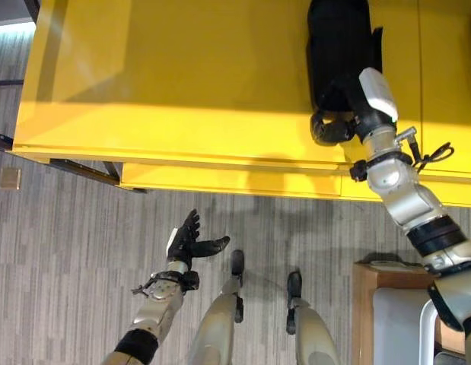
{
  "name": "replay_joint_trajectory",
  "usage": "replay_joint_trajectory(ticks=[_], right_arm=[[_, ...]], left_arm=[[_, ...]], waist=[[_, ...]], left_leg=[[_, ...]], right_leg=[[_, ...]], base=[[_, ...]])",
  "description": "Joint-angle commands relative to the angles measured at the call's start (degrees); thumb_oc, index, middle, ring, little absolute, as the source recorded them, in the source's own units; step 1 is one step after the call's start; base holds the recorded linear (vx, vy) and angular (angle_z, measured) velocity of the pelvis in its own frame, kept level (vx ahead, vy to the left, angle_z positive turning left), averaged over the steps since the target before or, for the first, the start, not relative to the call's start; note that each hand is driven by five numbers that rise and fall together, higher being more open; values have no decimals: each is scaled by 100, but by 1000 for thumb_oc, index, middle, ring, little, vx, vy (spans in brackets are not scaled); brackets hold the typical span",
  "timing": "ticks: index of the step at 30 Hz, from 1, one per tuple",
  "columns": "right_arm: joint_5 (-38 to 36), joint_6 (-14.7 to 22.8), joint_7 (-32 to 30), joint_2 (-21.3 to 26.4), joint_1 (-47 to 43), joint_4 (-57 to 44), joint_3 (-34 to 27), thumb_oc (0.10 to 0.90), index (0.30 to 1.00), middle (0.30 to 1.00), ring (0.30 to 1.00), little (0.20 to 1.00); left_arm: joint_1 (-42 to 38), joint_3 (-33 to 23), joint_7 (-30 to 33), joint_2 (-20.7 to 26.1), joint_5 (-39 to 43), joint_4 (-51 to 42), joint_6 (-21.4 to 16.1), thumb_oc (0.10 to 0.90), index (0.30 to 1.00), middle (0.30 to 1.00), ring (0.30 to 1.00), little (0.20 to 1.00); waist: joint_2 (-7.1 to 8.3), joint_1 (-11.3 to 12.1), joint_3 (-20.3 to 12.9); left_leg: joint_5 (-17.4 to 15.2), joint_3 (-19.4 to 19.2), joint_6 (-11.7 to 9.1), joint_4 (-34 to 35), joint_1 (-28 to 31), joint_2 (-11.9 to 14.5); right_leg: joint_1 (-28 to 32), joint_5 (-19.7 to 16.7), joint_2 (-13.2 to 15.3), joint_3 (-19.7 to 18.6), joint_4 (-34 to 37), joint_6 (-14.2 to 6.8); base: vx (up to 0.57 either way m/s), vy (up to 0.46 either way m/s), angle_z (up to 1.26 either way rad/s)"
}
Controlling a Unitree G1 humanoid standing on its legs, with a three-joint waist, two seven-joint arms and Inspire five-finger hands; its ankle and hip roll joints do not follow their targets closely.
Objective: Move parts from the plastic box to the shelf.
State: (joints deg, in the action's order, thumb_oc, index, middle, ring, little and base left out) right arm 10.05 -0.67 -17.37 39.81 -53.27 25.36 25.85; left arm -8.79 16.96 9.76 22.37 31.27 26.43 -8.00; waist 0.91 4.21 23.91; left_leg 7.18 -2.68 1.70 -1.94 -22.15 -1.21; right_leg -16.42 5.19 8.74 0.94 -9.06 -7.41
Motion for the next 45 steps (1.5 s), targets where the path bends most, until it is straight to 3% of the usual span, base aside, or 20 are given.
replay_joint_trajectory(ticks=[1,14,44,45], right_arm=[[-184,232,-425,279,-809,-173,64,400,300,300,300,300],[-364,194,-406,428,-1290,305,310,400,300,300,300,300],[-415,267,-290,194,-353,166,-18,400,300,300,300,300],[-412,253,-277,220,-379,188,-5,633,627,627,627,627]], left_arm=[[-101,-221,95,338,81,-641,-541,900,1000,1000,1000,1000],[-129,-213,138,341,146,-696,-587,900,1000,1000,1000,1000],[-221,-134,104,274,57,-618,-592,900,1000,1000,1000,1000],[-217,-135,98,290,55,-632,-586,900,1000,1000,1000,1000]], waist=[[277,38,-214],[222,53,-165],[160,-100,-141],[159,-97,-149]], left_leg=[[-362,-151,-471,-556,-25,467],[-361,-108,-464,-515,-68,419],[-423,-132,-415,-508,134,487],[-421,-127,-414,-501,138,488]], right_leg=[[352,-987,597,-125,591,-144],[305,-951,621,-104,579,-110],[208,-807,507,-230,307,-88],[207,-805,503,-230,310,-89]], base=[[0,0,0],[4,-1,2],[-3,-3,0],[0,0,0]])
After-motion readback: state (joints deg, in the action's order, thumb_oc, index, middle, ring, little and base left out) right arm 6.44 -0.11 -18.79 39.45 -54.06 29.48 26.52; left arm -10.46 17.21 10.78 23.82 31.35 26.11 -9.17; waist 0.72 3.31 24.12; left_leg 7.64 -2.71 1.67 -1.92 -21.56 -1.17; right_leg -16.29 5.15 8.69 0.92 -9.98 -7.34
